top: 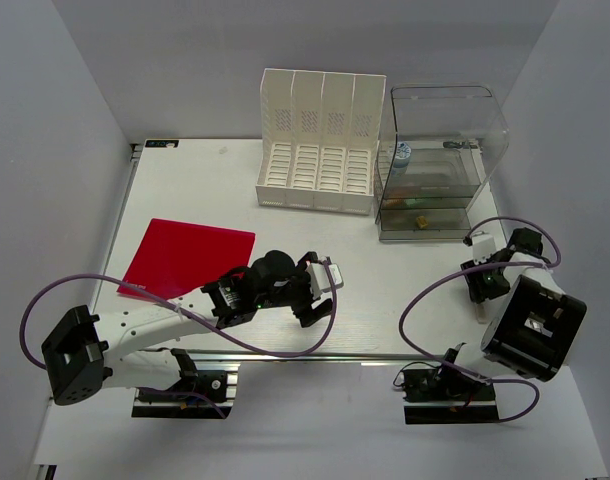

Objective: Organize the desk

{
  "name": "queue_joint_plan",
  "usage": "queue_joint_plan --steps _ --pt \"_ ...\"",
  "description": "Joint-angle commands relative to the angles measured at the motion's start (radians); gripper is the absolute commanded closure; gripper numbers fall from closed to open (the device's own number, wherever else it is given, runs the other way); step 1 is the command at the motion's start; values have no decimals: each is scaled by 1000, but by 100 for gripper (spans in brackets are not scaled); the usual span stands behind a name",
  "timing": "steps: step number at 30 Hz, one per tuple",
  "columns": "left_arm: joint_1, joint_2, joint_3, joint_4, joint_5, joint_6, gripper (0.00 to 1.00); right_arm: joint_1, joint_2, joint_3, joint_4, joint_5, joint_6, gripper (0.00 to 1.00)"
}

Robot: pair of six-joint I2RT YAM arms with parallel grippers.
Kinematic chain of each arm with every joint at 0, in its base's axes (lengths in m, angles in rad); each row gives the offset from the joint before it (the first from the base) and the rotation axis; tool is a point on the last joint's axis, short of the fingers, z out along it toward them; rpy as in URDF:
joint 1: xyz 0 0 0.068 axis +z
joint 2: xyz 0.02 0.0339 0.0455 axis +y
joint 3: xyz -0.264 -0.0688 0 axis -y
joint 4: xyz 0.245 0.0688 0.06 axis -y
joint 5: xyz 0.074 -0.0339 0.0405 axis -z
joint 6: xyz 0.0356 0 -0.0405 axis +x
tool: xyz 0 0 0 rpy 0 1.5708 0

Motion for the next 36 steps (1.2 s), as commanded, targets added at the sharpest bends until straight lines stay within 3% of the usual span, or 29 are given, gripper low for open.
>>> queue_joint_plan --steps 1,7,17,23,28,31,32,36 --pt "-4 -30 -11 9 7 5 15 -3 57 -57 -236 -30 -46 44" --pt "-4 -21 -9 10 10 7 15 -4 34 -70 -259 -28 -95 38" --pt "-4 -32 -14 12 5 8 15 -4 -25 -139 -201 82 -135 41" --pt "-4 -26 -9 7 13 8 15 -10 21 -186 -167 123 -129 59" --pt "-4 -33 -14 6 7 8 15 -18 51 -182 -154 123 -121 66" --pt "-4 -27 -12 7 10 7 15 -18 48 -173 -152 123 -130 81" --pt "-4 -26 -12 9 8 8 15 -20 46 -158 -158 117 -132 98" --pt "-4 -17 -8 9 11 13 15 -13 47 -60 -267 33 -159 100"
